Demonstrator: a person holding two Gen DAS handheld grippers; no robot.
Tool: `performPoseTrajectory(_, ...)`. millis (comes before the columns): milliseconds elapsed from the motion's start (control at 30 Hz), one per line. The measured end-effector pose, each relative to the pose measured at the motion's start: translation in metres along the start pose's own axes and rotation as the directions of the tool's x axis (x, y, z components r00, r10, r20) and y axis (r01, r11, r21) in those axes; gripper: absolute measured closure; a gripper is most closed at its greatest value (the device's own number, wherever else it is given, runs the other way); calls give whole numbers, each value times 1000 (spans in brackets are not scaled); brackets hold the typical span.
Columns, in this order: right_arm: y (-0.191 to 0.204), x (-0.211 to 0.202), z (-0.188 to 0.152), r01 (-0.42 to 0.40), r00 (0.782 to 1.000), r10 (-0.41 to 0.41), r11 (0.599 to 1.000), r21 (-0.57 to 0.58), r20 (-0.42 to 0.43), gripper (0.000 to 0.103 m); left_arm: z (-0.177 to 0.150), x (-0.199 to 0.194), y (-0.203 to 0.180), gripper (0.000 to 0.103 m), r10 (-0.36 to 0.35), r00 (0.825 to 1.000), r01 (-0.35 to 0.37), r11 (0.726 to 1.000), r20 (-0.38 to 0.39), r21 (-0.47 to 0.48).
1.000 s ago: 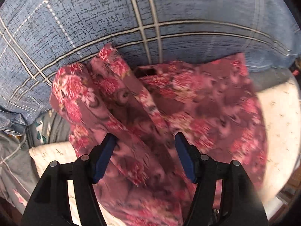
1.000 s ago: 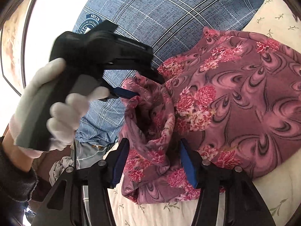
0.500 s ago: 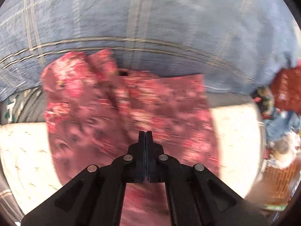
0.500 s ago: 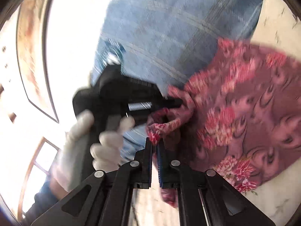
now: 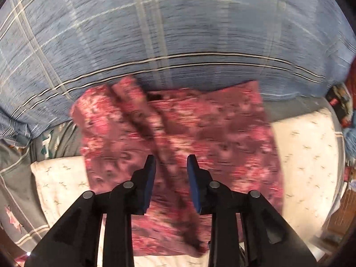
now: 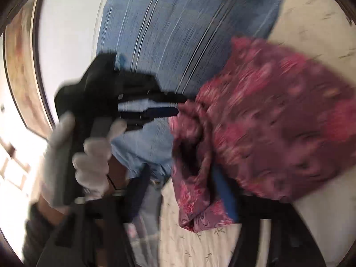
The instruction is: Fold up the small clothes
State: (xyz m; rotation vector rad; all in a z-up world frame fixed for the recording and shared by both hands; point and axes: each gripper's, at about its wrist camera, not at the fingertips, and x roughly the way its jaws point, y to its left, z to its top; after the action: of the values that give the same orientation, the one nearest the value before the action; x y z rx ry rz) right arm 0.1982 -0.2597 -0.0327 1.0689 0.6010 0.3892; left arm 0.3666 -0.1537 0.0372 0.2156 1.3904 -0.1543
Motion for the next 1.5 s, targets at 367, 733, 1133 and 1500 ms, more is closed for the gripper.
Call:
performPoseTrajectory(367,2,26,-15,70,998,-70,993,-93,5,38,21,63,-3,77,71,994,-67,997,-78,45)
performPoseTrajectory(733,6,39,-26,79,997,-82,985,-156,-11,96,23,92,25,40,73,991,-74,997,-110,-1)
performPoseTrajectory(1133,10,-26,-7,-256,958,251,966,24,138,99,-13,26,51,92,-293,952,303,943,86,-140)
performPoseTrajectory(1500,-101,-75,-7,-263,956,150,818,511,252,98,-23,53,-63,92,-364,931,364,931,-17,-28)
